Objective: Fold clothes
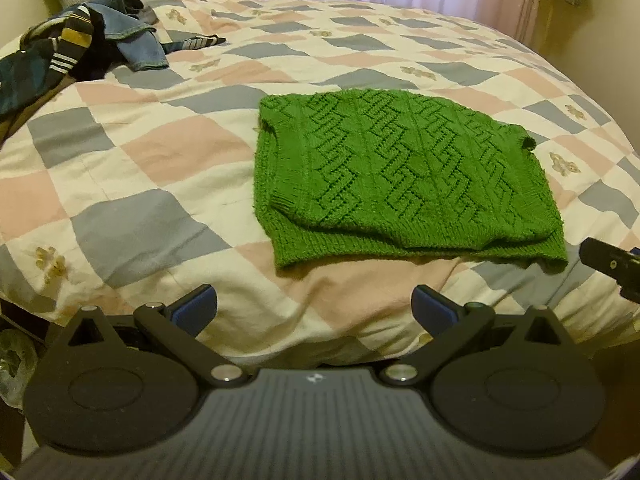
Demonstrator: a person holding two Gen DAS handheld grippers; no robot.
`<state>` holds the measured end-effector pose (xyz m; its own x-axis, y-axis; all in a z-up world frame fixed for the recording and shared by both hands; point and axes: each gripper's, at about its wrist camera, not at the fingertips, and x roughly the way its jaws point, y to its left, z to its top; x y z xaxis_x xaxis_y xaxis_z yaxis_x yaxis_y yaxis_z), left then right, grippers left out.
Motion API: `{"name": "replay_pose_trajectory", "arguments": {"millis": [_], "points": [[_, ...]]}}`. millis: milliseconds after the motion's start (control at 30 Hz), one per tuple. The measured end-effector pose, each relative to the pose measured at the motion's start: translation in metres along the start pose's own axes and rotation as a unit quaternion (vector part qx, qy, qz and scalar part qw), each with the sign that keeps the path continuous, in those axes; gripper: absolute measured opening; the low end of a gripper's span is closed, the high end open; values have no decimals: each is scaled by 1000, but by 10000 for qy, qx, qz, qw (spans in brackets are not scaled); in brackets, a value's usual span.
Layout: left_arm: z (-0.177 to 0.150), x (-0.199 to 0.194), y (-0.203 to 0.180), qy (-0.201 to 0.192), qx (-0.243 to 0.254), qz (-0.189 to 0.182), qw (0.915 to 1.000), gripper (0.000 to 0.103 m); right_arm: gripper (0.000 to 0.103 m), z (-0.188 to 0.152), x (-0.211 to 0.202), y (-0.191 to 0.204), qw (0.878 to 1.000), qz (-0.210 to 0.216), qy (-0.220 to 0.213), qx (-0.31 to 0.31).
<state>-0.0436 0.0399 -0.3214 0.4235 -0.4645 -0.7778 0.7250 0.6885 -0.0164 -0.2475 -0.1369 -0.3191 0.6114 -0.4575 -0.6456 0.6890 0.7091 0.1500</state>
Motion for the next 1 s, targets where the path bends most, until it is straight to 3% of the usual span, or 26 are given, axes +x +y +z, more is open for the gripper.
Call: {"name": "replay_pose_trajectory", "arguments": {"millis": [800,1000], "points": [[13,51,-2,391,20,-162,9991,102,103,5,42,-5,9990,-66,449,-39],[23,64,16,370,-247,-497,9978,102,103,5,52,-15,9989,-66,458,59]]}}
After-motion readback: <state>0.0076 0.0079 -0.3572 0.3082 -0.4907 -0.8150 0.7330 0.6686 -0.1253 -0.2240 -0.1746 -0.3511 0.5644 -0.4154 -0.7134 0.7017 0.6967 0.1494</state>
